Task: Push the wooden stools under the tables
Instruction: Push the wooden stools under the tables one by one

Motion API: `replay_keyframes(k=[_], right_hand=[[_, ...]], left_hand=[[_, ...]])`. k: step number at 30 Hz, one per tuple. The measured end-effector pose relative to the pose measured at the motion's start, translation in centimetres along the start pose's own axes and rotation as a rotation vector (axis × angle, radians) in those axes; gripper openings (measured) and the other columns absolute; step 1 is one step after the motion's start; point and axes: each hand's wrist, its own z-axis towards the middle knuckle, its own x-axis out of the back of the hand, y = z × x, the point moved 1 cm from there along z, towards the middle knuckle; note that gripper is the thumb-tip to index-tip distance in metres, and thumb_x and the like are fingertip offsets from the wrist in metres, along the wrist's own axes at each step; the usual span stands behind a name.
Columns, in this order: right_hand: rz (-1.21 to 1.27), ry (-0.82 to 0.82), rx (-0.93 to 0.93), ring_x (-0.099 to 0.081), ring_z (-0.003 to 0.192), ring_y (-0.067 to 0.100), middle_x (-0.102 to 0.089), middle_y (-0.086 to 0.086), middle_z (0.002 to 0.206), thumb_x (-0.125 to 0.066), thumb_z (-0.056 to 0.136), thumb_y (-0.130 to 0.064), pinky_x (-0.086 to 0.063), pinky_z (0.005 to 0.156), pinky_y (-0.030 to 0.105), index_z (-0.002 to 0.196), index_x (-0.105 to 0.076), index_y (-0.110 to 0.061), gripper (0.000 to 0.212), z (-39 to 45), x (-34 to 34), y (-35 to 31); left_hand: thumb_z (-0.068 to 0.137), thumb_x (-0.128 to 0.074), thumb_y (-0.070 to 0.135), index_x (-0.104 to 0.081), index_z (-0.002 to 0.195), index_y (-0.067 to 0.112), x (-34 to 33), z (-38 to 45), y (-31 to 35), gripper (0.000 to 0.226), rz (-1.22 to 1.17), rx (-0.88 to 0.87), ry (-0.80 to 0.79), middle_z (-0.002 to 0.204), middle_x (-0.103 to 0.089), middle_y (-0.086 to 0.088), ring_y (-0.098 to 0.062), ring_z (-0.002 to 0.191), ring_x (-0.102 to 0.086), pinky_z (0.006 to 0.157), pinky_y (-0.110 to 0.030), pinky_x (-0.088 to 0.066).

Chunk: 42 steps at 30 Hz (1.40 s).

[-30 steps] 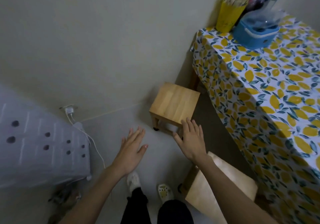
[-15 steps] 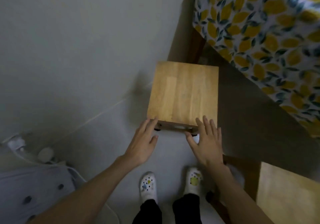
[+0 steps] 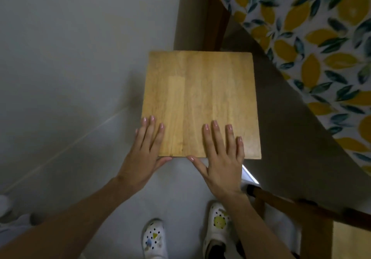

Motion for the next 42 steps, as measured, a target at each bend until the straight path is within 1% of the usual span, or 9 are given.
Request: replay_keyframes(k=[12,20,25,28,30,33,35,39,42], right_hand=[[-0.13,-0.082,0.104,0.009,0.151,0.025,0.008,-0.001,0.164,-0.012,0.087,-0.077,0.004,0.12,0.048,0.156,0.003,-0.027,0.086,12.7,4.8,13.6],[-0.077,-0.087,0.131,0.007,0.15,0.021,0.0,-0.001,0.165,-0.012,0.079,-0.08,0.004,0.12,0.042,0.156,-0.005,-0.027,0.094,19.9,6.8,19.3],[-0.097,-0.142,0.122,0.019,0.149,0.02,0.015,-0.003,0.163,-0.011,0.084,-0.08,0.008,0.121,0.045,0.154,0.009,-0.028,0.09,20.1,7.4,19.2],[-0.041,-0.164,0.074,0.018,0.149,0.019,0.014,0.0,0.164,-0.012,0.09,-0.073,0.009,0.121,0.045,0.154,0.012,-0.025,0.083,18.2,8.1,18.3],[0.021,-0.076,0.051,0.013,0.15,0.018,0.007,0.002,0.164,-0.014,0.094,-0.071,0.009,0.121,0.043,0.155,0.008,-0.023,0.081,14.9,8.0,17.6],[0.115,-0.024,-0.029,0.017,0.149,0.015,0.014,0.0,0.163,-0.015,0.095,-0.068,0.008,0.121,0.042,0.155,0.011,-0.023,0.079,8.6,7.1,16.7],[0.143,0.01,-0.119,0.018,0.149,0.015,0.015,0.001,0.163,-0.016,0.095,-0.066,0.008,0.122,0.041,0.155,0.009,-0.024,0.077,4.2,6.6,16.6],[0.167,0.081,-0.314,0.015,0.15,0.017,0.014,0.0,0.164,-0.023,0.095,-0.063,0.008,0.121,0.036,0.156,0.005,-0.023,0.077,-5.0,6.0,17.1],[0.177,0.113,-0.453,0.014,0.15,0.016,0.01,0.0,0.164,-0.022,0.095,-0.062,0.008,0.121,0.034,0.156,0.0,-0.022,0.076,-12.3,5.9,17.3]], left_hand=[[0.092,-0.028,0.058,-0.017,0.149,0.001,2.2,13.8,8.3,0.081,0.002,0.117,0.074,0.155,-0.011,-0.031,-0.045,0.144,-0.009,0.112,-0.056,-0.029],[0.092,-0.017,0.056,-0.001,0.151,0.007,3.8,21.8,11.4,0.079,-0.012,0.172,0.07,0.157,0.007,-0.026,-0.041,0.145,0.01,0.117,-0.052,-0.007],[0.092,-0.017,0.058,0.014,0.149,0.014,5.1,21.8,11.0,0.079,-0.119,0.148,-0.044,0.156,0.025,-0.016,-0.033,0.142,0.027,0.117,-0.05,0.006],[0.095,-0.017,0.057,0.018,0.149,0.018,6.5,21.5,10.6,0.075,-0.112,0.152,-0.147,0.156,0.027,-0.012,-0.031,0.142,0.028,0.113,-0.051,0.014],[0.1,-0.018,0.047,0.011,0.15,0.015,6.9,20.2,11.1,0.067,-0.159,0.138,-0.061,0.159,0.016,-0.01,-0.027,0.145,0.022,0.115,-0.05,0.013],[0.102,-0.029,0.03,-0.006,0.152,0.012,5.9,16.2,13.1,0.057,-0.332,0.103,0.16,0.161,-0.008,-0.008,-0.022,0.148,0.003,0.118,-0.046,0.008],[0.101,-0.034,0.026,-0.013,0.151,0.015,4.6,13.1,14.9,0.055,-0.448,0.069,0.189,0.16,-0.016,-0.005,-0.017,0.148,-0.005,0.118,-0.042,0.009],[0.1,-0.034,0.03,-0.013,0.151,0.022,2.2,6.8,18.7,0.055,-0.521,0.016,0.117,0.16,-0.005,0.006,-0.009,0.147,0.007,0.12,-0.044,0.004],[0.092,-0.021,0.052,-0.006,0.151,0.03,1.1,2.5,21.7,0.064,-0.51,-0.071,0.001,0.159,0.011,0.012,-0.009,0.145,0.021,0.117,-0.041,0.012]])
